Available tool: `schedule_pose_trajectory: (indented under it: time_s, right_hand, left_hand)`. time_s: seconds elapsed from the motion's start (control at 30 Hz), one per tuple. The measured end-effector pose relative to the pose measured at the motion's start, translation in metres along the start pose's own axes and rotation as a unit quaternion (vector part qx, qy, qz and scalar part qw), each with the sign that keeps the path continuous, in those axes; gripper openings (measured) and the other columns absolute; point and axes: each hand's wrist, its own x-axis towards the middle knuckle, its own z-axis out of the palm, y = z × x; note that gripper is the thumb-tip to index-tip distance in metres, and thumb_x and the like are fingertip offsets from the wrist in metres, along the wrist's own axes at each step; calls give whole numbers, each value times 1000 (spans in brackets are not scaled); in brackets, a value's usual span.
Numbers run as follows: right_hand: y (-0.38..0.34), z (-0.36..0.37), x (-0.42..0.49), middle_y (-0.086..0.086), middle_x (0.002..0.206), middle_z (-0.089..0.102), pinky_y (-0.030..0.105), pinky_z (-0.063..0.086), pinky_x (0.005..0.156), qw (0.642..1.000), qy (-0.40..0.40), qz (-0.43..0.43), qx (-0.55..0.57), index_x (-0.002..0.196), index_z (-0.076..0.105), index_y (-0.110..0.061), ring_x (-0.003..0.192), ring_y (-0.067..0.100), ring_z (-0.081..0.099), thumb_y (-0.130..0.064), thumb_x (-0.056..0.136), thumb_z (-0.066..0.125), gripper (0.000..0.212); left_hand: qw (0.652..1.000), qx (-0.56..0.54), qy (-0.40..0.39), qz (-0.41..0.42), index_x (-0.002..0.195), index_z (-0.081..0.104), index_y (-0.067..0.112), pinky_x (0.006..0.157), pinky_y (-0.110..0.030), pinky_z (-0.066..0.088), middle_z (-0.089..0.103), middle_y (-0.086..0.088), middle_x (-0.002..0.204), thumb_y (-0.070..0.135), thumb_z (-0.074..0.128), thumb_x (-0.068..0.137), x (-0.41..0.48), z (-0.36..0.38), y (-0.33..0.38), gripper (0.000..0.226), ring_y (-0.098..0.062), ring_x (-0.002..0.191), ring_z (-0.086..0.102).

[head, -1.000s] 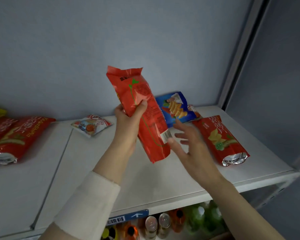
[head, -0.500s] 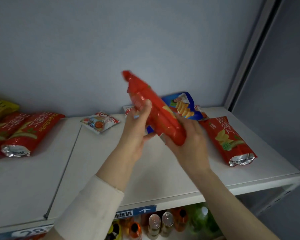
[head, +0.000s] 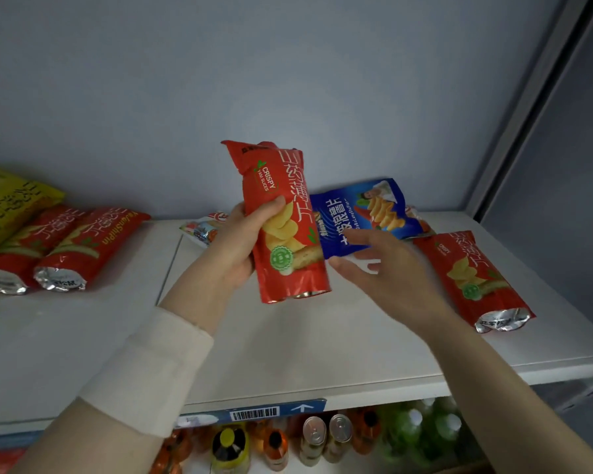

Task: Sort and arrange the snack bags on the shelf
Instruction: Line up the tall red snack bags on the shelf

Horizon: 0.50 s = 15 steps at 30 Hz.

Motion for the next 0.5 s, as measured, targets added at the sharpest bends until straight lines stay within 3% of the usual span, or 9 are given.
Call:
schedule_pose_trajectory:
  time_s: [0.1,0.23,0.37,0.5]
  right_hand:
    - [-11,1,18,-2,145,37,27,38,102,976,-147,15,-162,140,35,-23,127,13,42,-45,81,63,69]
    - [-45,23,37,0,143,41,30,39,104,897,-294,-28,-328,143,29,-21,127,18,43,-47,83,60,72]
    - [-85,67,57,1,140,45,33,41,103,867,-323,-69,-373,142,31,-20,125,20,46,-47,86,57,68]
    - [-128,117,80,4,136,49,38,41,101,855,-294,-133,-407,137,38,-16,123,23,48,-48,86,55,62]
  left_hand:
    - [999,50,0,-13,125,54,14,72,-32,57,72,-6,102,32,68,77,2,-24,9,53,-19,84,71]
    - [994,107,25,-16,118,57,13,75,-32,55,70,-6,100,28,64,85,3,-68,24,38,-19,86,69]
    - [980,171,101,5,113,58,13,77,-33,54,69,-7,99,31,61,88,6,-131,46,31,-21,85,67]
    - [958,226,169,44,127,53,9,90,-42,51,66,-13,114,30,61,88,21,-211,76,45,-28,97,66]
